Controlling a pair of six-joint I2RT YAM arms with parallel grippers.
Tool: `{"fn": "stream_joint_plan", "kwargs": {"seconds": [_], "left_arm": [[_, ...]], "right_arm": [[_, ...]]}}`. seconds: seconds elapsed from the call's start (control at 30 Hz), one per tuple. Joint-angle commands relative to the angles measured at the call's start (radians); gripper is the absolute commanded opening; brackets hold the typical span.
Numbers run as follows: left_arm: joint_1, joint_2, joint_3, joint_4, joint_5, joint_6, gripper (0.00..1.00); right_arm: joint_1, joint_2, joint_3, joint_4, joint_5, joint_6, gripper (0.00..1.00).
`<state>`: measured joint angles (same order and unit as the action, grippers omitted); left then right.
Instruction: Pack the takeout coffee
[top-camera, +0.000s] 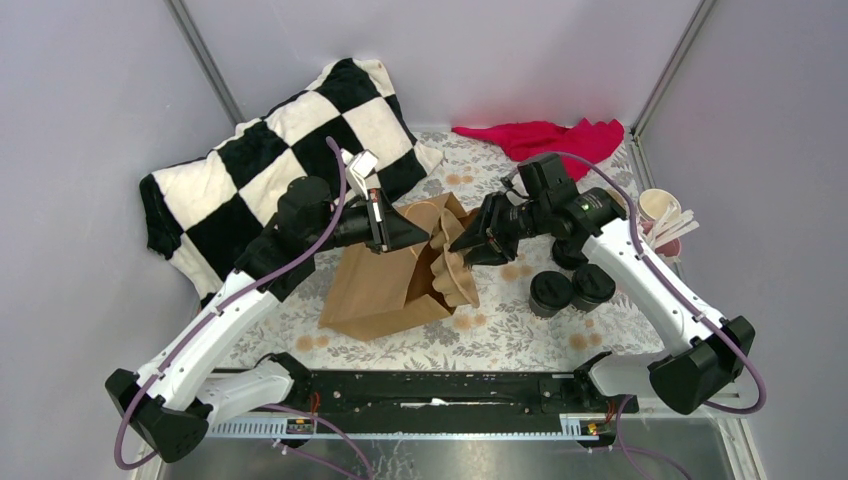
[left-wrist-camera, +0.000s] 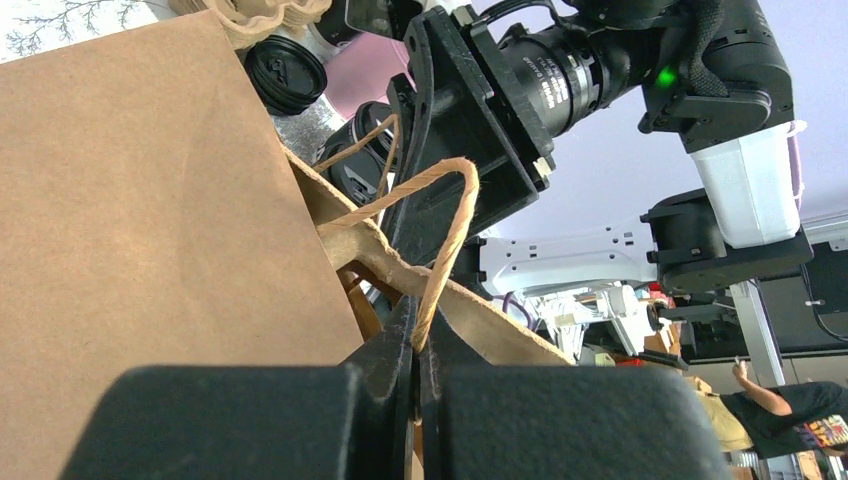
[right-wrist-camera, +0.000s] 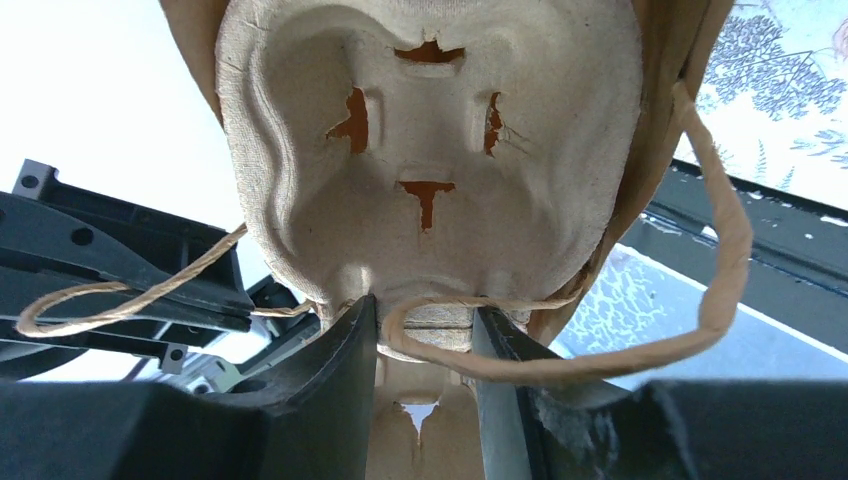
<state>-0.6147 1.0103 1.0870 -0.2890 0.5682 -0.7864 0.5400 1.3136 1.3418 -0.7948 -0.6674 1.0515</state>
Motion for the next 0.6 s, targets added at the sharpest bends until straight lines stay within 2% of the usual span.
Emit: {"fn": "stream_joint_plan", "kwargs": {"seconds": [0.0,0.17,0.33,0.57], "left_arm": [[0.001,0.003,0.021,0.068,0.024,0.0,0.0],[0.001,-0.023,-0.019,0.141,-0.023,-0.044,0.0],[0.001,-0.047,-0.072,0.255,-0.034,-0.134,0.0],[0.0,-0.036,-0.042,0.305,-0.012,-0.147,0.0]], "right_arm": [[-0.01,-0.038,-0.011,0.071,-0.029,0.141,0.4],[-0.009,-0.028,0.024,0.074,0.024,0.152,0.4],[-0.004,-0.046,-0.053,0.125,0.085,0.187,0.4],[-0.004,-0.069,-0.092,0.046,0.139,0.081,0.4]]}}
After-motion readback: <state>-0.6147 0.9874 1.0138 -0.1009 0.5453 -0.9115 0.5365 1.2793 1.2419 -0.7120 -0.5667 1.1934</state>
